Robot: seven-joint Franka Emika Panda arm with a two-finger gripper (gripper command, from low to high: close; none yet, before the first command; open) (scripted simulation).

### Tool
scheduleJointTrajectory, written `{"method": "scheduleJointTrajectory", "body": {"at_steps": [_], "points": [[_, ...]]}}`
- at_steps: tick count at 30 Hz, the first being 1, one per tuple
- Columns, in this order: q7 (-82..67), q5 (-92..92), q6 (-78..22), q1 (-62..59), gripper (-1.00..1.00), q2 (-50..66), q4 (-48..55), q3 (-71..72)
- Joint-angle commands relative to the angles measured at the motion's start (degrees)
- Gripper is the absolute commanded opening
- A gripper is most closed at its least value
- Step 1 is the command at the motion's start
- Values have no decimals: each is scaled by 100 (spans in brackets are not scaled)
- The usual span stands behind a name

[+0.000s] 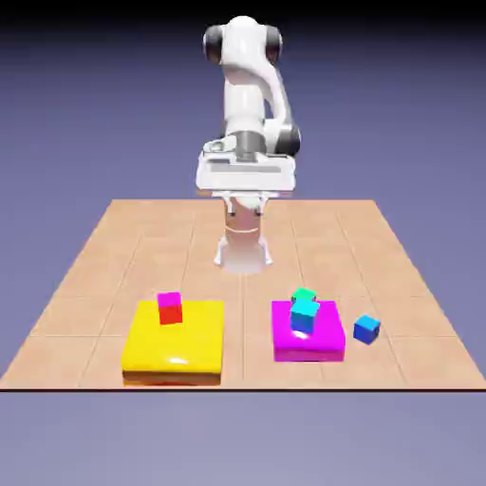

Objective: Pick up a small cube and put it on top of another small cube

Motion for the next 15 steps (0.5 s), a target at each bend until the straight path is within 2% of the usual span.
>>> {"method": "scheduleJointTrajectory", "body": {"at_steps": [1, 15], "points": [[-109, -23, -32, -127, 0, 8, 34, 208], [-1628, -339, -481, -1896, 0, 117, 512, 3115]]}}
